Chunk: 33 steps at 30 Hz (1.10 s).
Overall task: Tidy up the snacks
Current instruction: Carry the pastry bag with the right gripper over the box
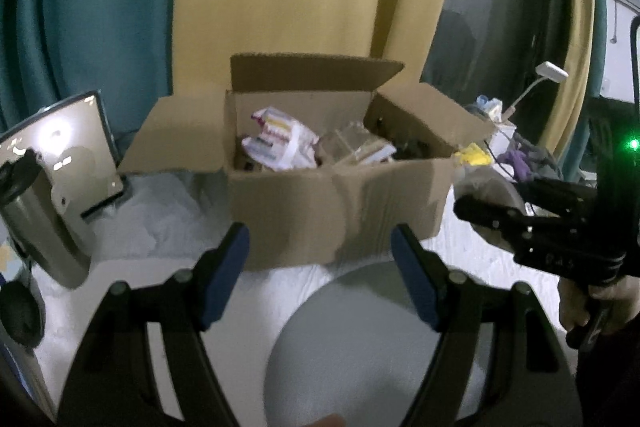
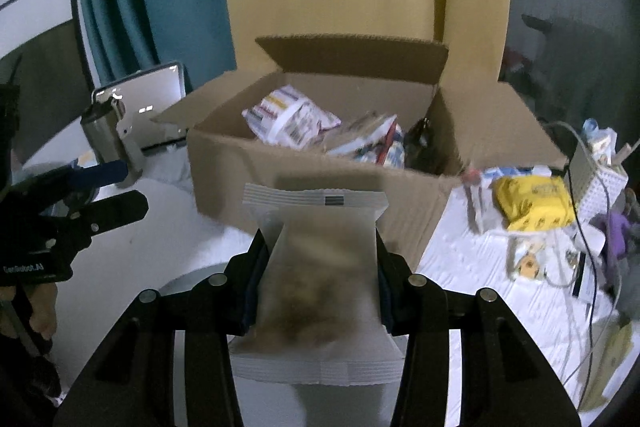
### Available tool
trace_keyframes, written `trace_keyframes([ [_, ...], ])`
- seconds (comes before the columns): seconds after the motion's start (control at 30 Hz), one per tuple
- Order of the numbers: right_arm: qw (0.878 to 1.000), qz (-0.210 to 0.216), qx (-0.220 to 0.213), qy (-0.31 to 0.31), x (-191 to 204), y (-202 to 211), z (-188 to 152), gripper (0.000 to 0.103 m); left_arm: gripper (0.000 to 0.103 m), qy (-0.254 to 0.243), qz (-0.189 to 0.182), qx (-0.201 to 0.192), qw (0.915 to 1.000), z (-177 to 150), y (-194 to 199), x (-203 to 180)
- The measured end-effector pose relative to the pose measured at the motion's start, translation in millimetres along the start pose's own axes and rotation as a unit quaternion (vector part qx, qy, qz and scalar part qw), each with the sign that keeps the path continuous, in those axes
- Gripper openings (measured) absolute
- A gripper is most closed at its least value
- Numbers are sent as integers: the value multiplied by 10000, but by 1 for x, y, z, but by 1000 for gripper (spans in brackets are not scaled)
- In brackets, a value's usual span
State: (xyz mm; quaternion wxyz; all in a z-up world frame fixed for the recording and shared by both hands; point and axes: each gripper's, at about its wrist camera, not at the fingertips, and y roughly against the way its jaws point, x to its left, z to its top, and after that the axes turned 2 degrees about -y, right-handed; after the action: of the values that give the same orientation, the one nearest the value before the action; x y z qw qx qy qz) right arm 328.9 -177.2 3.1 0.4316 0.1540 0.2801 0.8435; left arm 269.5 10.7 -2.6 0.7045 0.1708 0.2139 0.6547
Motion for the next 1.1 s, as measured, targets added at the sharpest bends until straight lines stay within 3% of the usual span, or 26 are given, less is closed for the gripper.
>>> trace_keyframes([
  [0.53, 9996, -107, -271, -36, -33, -24, 63, 48, 75, -197, -46, -266, 9994, 55, -36, 2],
  [1.1, 9995, -210, -242, -74, -57, -72, 103, 48, 75, -147, -52, -338, 9993, 93, -92, 20],
])
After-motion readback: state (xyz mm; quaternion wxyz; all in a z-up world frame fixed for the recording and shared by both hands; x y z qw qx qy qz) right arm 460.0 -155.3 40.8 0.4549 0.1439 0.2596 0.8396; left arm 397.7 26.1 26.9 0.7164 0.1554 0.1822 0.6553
